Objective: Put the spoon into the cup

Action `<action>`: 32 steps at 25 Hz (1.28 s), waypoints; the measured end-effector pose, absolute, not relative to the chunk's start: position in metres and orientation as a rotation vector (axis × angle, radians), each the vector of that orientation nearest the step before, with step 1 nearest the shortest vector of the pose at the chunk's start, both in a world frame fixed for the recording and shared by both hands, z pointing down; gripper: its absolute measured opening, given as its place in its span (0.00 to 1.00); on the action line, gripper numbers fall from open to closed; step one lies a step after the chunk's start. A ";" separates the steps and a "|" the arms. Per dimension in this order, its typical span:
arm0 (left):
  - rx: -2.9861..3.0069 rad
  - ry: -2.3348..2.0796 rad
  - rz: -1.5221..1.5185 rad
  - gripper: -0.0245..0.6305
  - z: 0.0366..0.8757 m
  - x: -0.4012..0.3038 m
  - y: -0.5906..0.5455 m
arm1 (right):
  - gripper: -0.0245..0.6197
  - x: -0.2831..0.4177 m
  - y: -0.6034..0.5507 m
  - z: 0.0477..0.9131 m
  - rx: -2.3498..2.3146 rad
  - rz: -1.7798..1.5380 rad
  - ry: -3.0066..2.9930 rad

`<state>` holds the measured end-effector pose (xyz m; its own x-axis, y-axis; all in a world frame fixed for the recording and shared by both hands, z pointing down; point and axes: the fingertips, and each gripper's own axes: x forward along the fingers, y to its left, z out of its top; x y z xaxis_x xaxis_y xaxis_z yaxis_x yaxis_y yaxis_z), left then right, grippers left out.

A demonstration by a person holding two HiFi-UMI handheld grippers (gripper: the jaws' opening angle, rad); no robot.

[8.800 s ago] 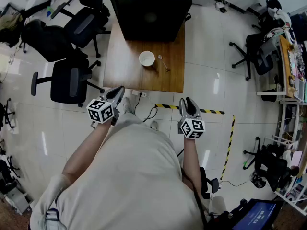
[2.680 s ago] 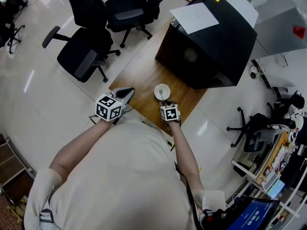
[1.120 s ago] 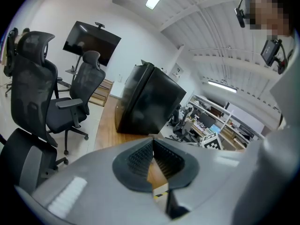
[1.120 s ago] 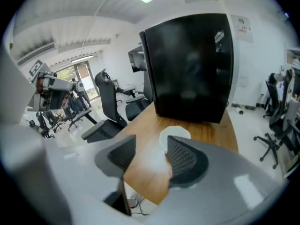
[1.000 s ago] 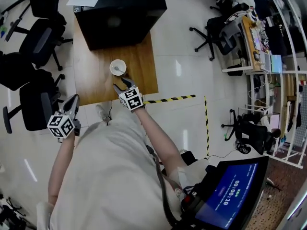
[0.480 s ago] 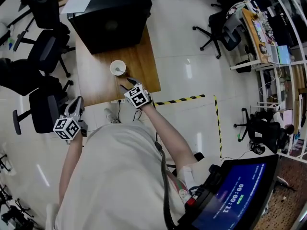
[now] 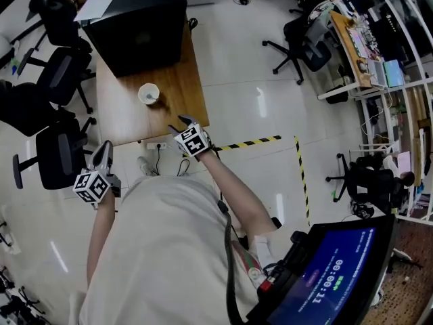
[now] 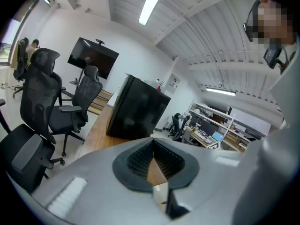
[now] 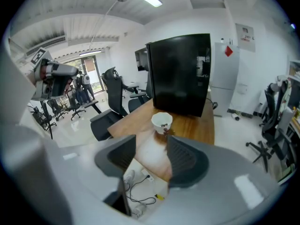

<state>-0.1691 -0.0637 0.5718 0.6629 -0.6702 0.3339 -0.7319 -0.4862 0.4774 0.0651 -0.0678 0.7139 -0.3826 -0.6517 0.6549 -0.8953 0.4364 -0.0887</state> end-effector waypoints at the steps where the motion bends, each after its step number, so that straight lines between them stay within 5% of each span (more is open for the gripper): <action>1: 2.277 -1.088 0.135 0.04 0.573 -0.165 -0.055 | 0.36 0.069 -0.060 0.712 1.293 0.597 -2.158; 16: 2.243 -1.196 0.128 0.04 0.586 -0.087 0.075 | 0.36 0.152 0.065 0.674 1.324 0.571 -2.348; 32: 2.232 -1.285 0.151 0.04 0.572 -0.116 0.083 | 0.34 0.180 0.103 0.572 1.549 0.473 -2.554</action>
